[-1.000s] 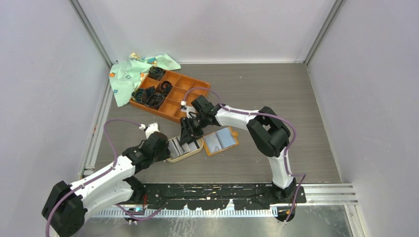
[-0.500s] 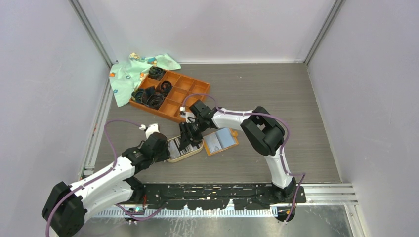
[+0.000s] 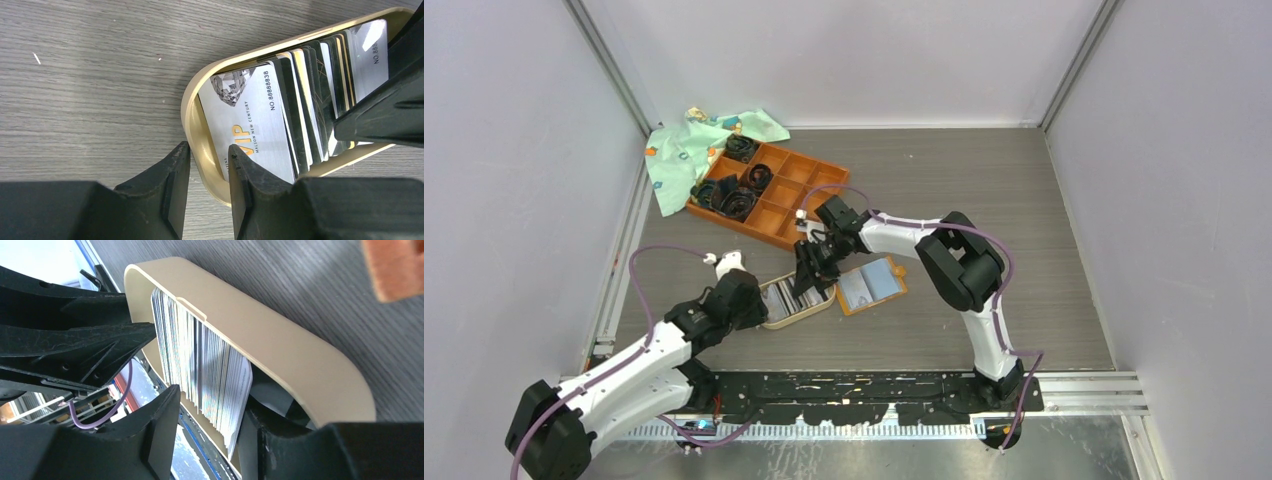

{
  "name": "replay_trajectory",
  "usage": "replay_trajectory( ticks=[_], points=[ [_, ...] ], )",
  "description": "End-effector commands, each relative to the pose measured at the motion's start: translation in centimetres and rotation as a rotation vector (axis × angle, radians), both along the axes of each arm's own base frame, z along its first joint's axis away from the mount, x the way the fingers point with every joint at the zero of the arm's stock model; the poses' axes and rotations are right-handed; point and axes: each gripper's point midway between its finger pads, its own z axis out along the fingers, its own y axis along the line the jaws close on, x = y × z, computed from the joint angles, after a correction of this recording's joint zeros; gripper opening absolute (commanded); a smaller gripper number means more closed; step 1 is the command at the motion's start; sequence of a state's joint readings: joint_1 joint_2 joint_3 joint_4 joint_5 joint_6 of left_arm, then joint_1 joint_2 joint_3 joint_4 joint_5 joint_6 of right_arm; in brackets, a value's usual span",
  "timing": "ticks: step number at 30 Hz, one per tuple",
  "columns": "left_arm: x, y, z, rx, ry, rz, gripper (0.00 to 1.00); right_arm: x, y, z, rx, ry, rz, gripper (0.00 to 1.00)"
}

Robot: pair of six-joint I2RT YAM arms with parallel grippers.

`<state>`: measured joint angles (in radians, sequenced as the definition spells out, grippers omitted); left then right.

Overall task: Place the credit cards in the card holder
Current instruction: Pick up the credit card from the storage box.

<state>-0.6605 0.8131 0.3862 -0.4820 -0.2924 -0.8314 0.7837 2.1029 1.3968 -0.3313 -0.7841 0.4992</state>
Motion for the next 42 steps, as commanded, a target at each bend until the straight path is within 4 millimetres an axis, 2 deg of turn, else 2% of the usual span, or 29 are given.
replay_trajectory(
  ticks=[1,9,19,42],
  points=[
    [0.9,-1.0,1.9,-0.052,-0.051,-0.013,0.35,1.0,0.7,5.0,0.109,-0.061,0.017,0.48],
    [0.8,-1.0,3.1,-0.059,-0.065,-0.023,0.36,1.7,-0.4,4.5,0.054,-0.103,0.009,0.47],
    [0.4,-0.5,4.5,-0.069,-0.092,-0.023,0.36,2.3,-1.0,4.8,0.049,-0.113,-0.013,0.45],
    [0.2,-0.6,4.9,-0.071,-0.092,-0.037,0.35,3.7,-3.0,4.4,0.011,-0.130,-0.053,0.42]
  ],
)
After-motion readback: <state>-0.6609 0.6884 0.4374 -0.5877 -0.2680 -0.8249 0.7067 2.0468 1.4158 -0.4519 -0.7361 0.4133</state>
